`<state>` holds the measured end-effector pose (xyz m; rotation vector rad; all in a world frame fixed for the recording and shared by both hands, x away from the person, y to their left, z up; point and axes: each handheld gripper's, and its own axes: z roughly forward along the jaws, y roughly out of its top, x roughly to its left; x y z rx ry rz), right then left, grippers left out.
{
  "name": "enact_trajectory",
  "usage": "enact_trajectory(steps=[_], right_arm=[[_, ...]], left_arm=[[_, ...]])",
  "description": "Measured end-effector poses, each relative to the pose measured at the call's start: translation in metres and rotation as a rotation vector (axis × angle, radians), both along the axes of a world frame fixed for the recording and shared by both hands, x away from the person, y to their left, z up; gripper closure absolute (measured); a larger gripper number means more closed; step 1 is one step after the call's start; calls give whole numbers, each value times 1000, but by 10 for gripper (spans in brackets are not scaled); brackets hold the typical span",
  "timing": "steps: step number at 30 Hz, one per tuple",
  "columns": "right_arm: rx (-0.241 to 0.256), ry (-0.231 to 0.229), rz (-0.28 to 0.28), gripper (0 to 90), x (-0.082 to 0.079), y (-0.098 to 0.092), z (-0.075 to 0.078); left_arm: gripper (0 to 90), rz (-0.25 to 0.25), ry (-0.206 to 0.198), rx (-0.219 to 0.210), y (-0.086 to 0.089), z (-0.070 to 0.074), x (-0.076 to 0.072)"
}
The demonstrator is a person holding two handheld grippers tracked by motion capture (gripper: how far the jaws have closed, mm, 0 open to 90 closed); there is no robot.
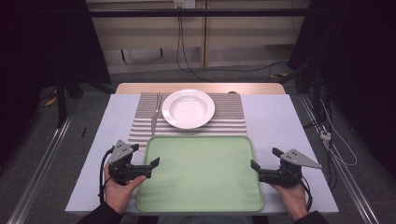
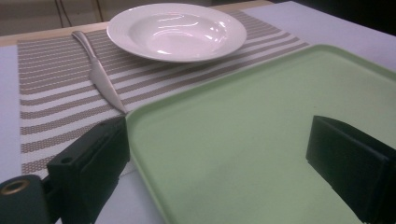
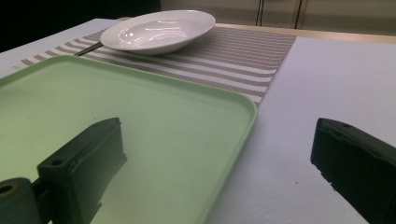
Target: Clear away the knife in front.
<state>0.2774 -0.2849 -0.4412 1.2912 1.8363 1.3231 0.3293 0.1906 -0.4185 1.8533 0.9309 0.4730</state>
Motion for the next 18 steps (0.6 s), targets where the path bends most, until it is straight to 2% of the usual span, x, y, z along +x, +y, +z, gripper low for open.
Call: enact_trajectory(steps=[9, 12, 15, 18], right_arm=[[3, 7, 12, 25, 0, -1, -1], [0, 15, 9, 25, 1, -1, -2], [3, 18, 8, 25, 1, -1, -2], [2, 19, 10, 25, 1, -1, -2]], left_arm=[[65, 6, 42, -9, 1, 1, 6], [63, -3, 52, 12, 0, 2, 10], [65, -5, 40, 64, -3, 5, 13], [76, -26, 58, 76, -6, 8, 19]])
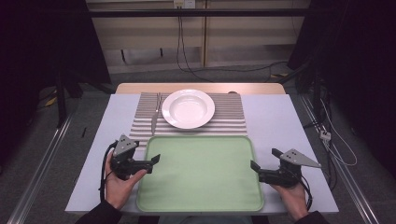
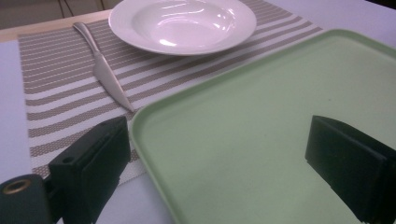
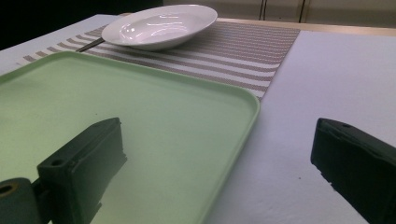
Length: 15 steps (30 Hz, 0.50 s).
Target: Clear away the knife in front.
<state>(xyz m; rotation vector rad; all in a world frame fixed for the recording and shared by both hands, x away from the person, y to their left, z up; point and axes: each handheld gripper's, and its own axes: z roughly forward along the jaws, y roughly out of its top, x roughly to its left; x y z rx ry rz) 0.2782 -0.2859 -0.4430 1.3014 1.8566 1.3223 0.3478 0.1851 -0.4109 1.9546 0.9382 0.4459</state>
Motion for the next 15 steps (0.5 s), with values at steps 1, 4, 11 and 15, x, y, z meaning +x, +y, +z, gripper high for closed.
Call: enact_trajectory(steps=[1, 4, 11, 15], right_arm=[[0, 2, 5, 25, 0, 0, 0], [-3, 6, 8, 25, 1, 1, -1], [-3, 11, 7, 25, 2, 1, -1], [-1, 15, 6, 25, 2, 0, -2]], left_arm=[[80, 4, -3, 12, -1, 1, 2], [78, -1, 20, 6, -3, 2, 10], [79, 18, 41, 20, 0, 4, 30], [129, 55, 83, 18, 4, 6, 44]])
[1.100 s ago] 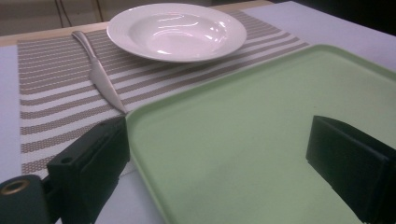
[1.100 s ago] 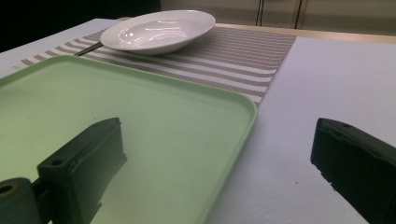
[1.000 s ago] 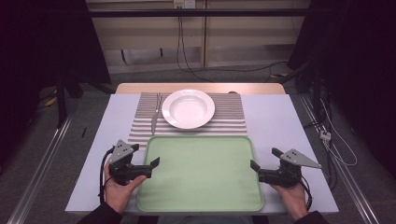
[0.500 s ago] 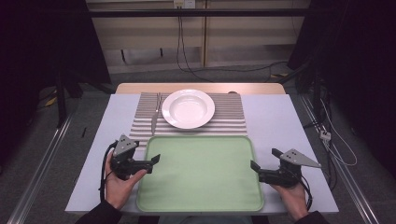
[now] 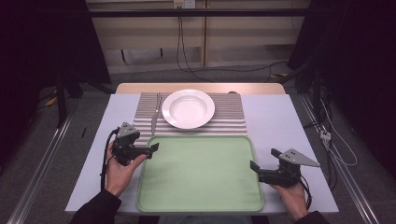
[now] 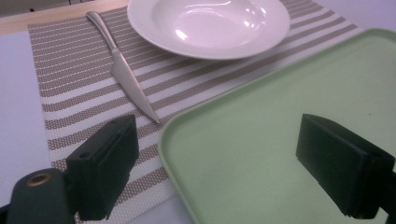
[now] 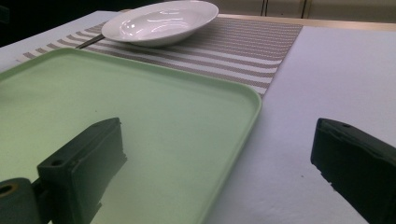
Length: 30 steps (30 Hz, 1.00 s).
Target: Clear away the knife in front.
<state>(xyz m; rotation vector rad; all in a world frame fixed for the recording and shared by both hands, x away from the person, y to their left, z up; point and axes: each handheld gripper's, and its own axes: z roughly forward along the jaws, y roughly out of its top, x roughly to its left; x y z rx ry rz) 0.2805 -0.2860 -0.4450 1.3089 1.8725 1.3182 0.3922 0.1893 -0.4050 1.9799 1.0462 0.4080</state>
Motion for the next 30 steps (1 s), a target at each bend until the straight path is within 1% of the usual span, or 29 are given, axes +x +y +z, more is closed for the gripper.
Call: enact_trajectory(steps=[1, 2, 5, 6, 8, 9, 10, 11, 12, 13, 15, 17, 18, 19, 20, 21, 22, 24, 25, 27, 29, 30], right_arm=[[1, 2, -1, 25, 0, 0, 0], [3, 5, 0, 25, 1, 0, -1], [8, 7, -1, 25, 1, -1, -1], [7, 9, -1, 25, 2, -1, -1], [10, 11, -1, 25, 3, -1, -2], [9, 13, 2, 25, 3, -1, -2], [9, 13, 2, 25, 3, -1, -2], [9, 14, 3, 25, 3, -2, -3], [9, 14, 3, 25, 3, -2, -3], [10, 15, 4, 25, 3, -2, -3], [11, 15, 4, 25, 3, -1, -3], [11, 13, 5, 25, 3, -1, -2], [10, 12, 6, 25, 3, -1, -2], [10, 12, 6, 25, 3, -1, -2], [10, 11, 7, 25, 2, -1, -2], [12, 11, 7, 26, 2, 0, -2], [12, 11, 7, 26, 2, 0, -2], [9, 9, 5, 25, 1, 0, -1], [9, 9, 5, 25, 1, 0, -1], [6, 6, 7, 25, 1, 0, 0], [2, 3, 14, 25, 1, 2, 0], [2, 3, 14, 25, 1, 2, 0]], left_arm=[[127, 5, 9, -1, 1, 0, 4], [115, 17, 12, -4, 1, 0, 7], [111, 30, 21, -6, 3, 0, 17], [99, 33, 30, -4, 3, 0, 21], [81, 30, 65, -10, 5, -1, 30], [81, 38, 65, -11, 6, -1, 33], [81, 46, 56, -14, 6, -1, 36], [82, 49, 57, -9, 5, -2, 43], [82, 49, 57, -9, 5, -2, 43], [82, 51, 61, -3, 5, -1, 47], [83, 65, 57, -13, 5, 0, 54], [80, 70, 66, -11, 5, 0, 61], [76, 74, 80, -3, 4, 0, 64], [76, 87, 84, 0, 4, 0, 67], [74, 96, 80, -6, 3, 0, 69], [90, 92, 79, -4, 3, 0, 72], [90, 91, 82, -3, 2, 0, 76], [96, 91, 76, -7, 1, 0, 82], [96, 93, 77, 7, 0, 0, 86], [98, 90, 94, 7, -1, 0, 93], [99, 99, 86, 11, -2, 0, 100], [99, 90, 96, 18, -2, 0, 103]])
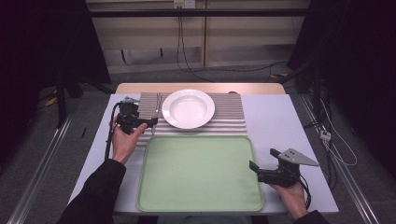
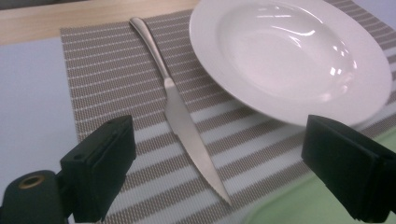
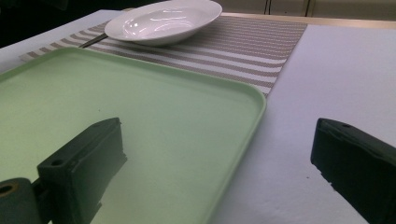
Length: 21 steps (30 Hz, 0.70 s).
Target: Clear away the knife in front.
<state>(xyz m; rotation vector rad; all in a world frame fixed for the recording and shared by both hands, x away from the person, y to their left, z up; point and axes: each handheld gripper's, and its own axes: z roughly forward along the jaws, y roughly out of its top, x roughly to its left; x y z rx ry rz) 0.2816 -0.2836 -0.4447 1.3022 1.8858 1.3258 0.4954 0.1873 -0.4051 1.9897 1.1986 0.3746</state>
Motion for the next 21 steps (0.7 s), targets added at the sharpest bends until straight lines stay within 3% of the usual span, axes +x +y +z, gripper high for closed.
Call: enact_trajectory(steps=[3, 10, 21], right_arm=[[-2, 3, 2, 25, 0, 1, 0], [8, 11, -1, 25, 0, 0, -1], [11, 14, 2, 25, 0, 0, -1]], left_arm=[[91, 24, 5, 8, -2, -3, 10], [108, 19, 17, 51, -4, -11, 27], [131, 66, 44, 43, -3, -25, 59]])
